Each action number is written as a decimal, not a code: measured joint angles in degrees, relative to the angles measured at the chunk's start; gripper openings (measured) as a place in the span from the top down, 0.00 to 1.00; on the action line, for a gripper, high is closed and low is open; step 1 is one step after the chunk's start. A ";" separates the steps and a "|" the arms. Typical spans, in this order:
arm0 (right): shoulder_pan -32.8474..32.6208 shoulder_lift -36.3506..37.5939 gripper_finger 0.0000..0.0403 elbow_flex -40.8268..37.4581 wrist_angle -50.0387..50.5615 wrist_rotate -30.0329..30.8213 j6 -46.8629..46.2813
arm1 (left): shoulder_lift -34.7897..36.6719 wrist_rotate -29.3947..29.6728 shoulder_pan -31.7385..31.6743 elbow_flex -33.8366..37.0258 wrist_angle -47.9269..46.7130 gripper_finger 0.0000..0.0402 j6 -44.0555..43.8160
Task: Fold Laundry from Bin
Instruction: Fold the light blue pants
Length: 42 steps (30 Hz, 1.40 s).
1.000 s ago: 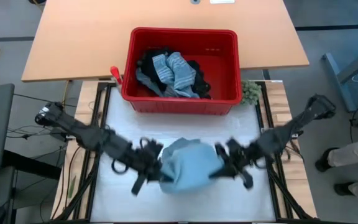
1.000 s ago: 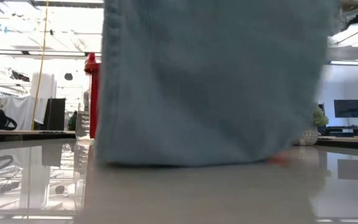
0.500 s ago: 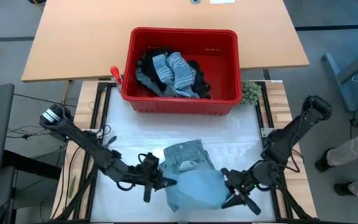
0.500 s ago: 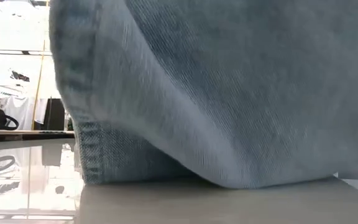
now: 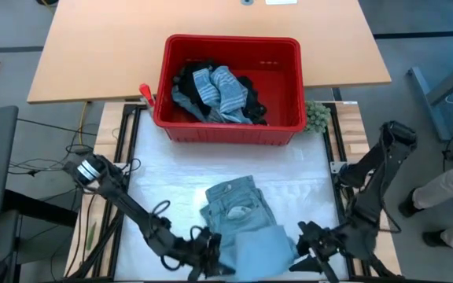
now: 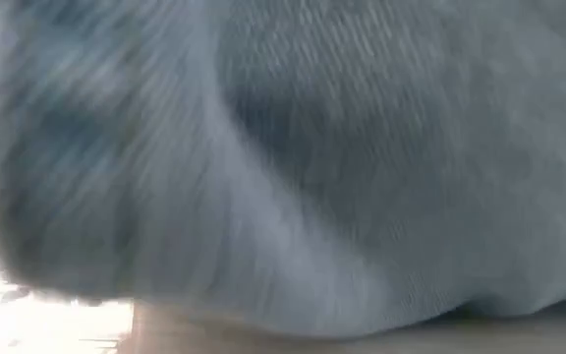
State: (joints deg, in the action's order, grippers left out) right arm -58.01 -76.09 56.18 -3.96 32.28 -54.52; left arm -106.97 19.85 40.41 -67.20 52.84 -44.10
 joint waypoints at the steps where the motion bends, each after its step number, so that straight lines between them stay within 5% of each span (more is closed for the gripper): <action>1: -0.85 -0.94 0.58 0.00 -0.74 2.85 -1.11 | -0.72 -0.75 0.17 -0.74 -0.31 1.00 0.63; 5: -2.83 -5.83 0.71 0.00 -5.92 11.82 -3.72 | -1.11 -0.98 0.57 -2.11 -4.67 1.00 1.52; 9: -1.82 -10.07 0.93 0.00 -15.47 13.21 -0.69 | -1.03 1.36 0.56 -2.14 -5.13 0.99 3.48; 14: -1.63 -12.18 0.93 -0.02 -25.47 12.58 4.10 | -0.91 0.95 0.60 -2.23 -6.59 0.90 3.71; 19: -3.41 -10.21 0.93 -0.07 -24.53 12.82 6.11 | -0.43 -5.42 0.96 -2.23 -8.74 0.72 2.28; 26: -5.17 -9.01 0.93 -0.07 -23.44 12.69 7.76 | 6.86 -15.67 -0.20 -2.21 -35.89 0.51 -7.79; 32: -4.63 -9.01 0.93 -0.07 -21.37 12.51 5.69 | 14.49 -23.10 0.32 -2.14 -53.89 0.47 -18.59; 36: -3.12 -8.99 0.93 0.01 -22.04 12.50 5.49 | 21.32 -16.12 1.14 -4.88 -59.43 0.49 -16.40; 42: 0.39 -8.39 0.93 0.94 -21.69 12.50 7.28 | 21.38 4.23 1.81 -18.79 -65.31 0.55 9.68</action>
State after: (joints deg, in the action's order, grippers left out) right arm -57.62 -84.48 57.12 -25.65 44.77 -47.24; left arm -85.59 24.08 42.22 -85.99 -12.48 -34.41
